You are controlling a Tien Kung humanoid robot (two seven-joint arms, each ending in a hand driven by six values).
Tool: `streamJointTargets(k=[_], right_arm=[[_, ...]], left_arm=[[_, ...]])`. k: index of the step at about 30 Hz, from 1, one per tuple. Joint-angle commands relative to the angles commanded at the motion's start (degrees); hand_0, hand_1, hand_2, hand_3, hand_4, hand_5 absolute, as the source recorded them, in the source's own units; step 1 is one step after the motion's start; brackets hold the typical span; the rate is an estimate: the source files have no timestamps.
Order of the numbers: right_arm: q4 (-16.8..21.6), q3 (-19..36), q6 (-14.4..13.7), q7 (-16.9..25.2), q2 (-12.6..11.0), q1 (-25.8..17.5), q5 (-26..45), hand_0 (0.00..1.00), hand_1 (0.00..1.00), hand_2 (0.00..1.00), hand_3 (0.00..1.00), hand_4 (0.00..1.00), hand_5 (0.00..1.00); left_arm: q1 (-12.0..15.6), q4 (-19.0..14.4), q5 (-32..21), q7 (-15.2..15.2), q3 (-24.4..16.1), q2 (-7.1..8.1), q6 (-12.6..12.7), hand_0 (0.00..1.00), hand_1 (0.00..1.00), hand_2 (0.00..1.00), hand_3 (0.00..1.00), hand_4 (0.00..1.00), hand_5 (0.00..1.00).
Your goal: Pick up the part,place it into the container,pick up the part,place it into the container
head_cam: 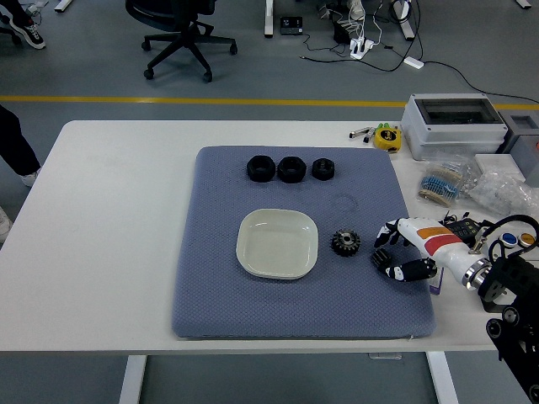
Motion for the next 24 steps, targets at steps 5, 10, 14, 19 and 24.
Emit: streamJointTargets(k=[5,10,14,19,24], right_arm=[[-0.02,-0.01,0.25,-0.02,-0.07,0.13,0.0,0.445,0.49,0.551,0.518,0.658,0.089],[0.17,0.11,1.48,-0.13,-0.14,0.15,0.0,0.437,0.484,0.547,0.515,0.63,0.08],[0.39,0.19,2.31,-0.22,-0.21,0.13,0.0,0.438,0.484,0.546,0.516,0.62,0.066],[0.56,0.15,2.54,-0.3,-0.19,0.09,0.02,0.438,0.484,0.546,0.516,0.62,0.066],[0.69,0.24,2.35,-0.11,-0.19,0.02,0.13,0.388,0.473,0.541,0.516,0.603,0.054]], left_arm=[[-0.01,-0.01,-0.01,0.03,-0.01,-0.02,0.01,0.73,0.705,0.748,0.607,0.712,0.676],[-0.08,0.0,0.0,0.04,0.02,-0.03,0.01,0.731,0.705,0.749,0.606,0.712,0.677],[-0.1,0.0,-0.13,0.01,0.09,-0.02,0.02,0.731,0.705,0.749,0.606,0.711,0.676],[-0.09,-0.01,-0.15,-0.01,0.13,0.01,-0.02,0.731,0.705,0.749,0.606,0.711,0.676],[-0.1,-0.02,-0.05,0.02,0.1,0.05,-0.03,0.73,0.705,0.748,0.606,0.71,0.676]])
